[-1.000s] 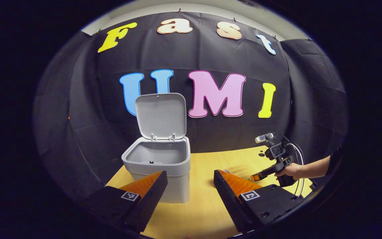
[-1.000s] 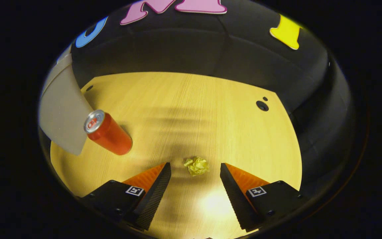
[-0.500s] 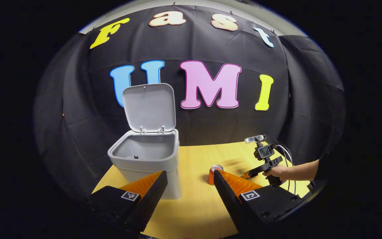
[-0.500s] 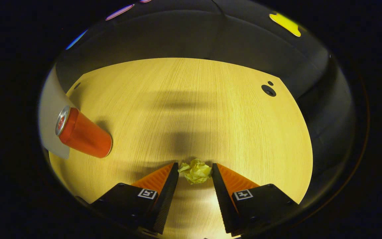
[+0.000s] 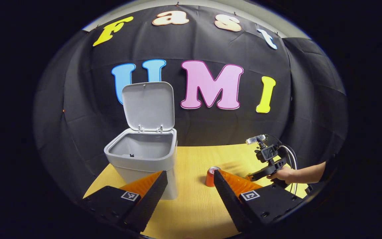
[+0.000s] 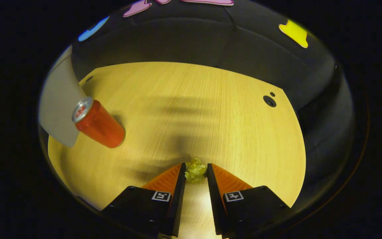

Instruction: Press the lid of the desktop garbage bin to open it, pick up the crumpled paper on the desktop and throw it into the bin, then pick up the pop can on the desktop and drop it into the bin, and finally close the garbage bin lid.

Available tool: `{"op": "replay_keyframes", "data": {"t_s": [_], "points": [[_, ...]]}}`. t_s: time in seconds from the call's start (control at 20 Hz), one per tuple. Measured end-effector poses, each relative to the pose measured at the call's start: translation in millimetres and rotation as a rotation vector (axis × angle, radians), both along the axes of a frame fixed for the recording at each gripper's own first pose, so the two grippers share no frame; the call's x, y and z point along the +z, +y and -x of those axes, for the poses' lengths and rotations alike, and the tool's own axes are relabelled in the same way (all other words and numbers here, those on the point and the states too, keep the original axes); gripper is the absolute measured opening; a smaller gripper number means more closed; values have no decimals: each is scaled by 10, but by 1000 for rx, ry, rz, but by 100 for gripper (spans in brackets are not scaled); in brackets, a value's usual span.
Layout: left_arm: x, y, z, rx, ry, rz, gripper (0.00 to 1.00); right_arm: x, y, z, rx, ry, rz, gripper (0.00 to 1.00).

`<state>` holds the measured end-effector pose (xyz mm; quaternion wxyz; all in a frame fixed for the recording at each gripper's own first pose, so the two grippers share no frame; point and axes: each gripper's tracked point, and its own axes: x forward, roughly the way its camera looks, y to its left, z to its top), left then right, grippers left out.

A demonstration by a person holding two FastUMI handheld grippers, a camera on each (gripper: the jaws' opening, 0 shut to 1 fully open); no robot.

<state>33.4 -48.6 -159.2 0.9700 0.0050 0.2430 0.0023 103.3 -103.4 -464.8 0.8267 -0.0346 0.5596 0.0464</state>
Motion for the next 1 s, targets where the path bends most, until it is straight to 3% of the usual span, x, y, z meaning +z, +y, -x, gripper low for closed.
{"op": "replay_keyframes", "data": {"t_s": [0.05, 0.35, 0.4, 0.45, 0.6, 0.65, 0.7, 1.0], "points": [[8, 13, 2, 1, -4, 0, 95, 122, 13, -28, 8, -28, -7, 43], [89, 208, 98, 8, -41, -19, 95, 1303, 449, -141, 115, -207, -20, 43], [81, 259, 131, 16, -42, -18, 95, 1501, 600, -175, 133, -235, -37, 29], [98, 294, 167, 23, -47, -13, 95, 1716, 760, -212, 148, -266, -59, 43], [159, 368, 300, 40, -69, 29, 95, 2230, 1284, -424, 206, -363, -132, 43], [171, 373, 327, 45, -71, 47, 95, 2400, 1497, -484, 232, -394, -150, 29], [178, 386, 360, 49, -76, 54, 95, 2507, 1660, -532, 254, -412, -161, 43], [375, 653, 492, 59, -135, -31, 95, 3075, 2681, -779, 358, -499, -266, 43]]}}
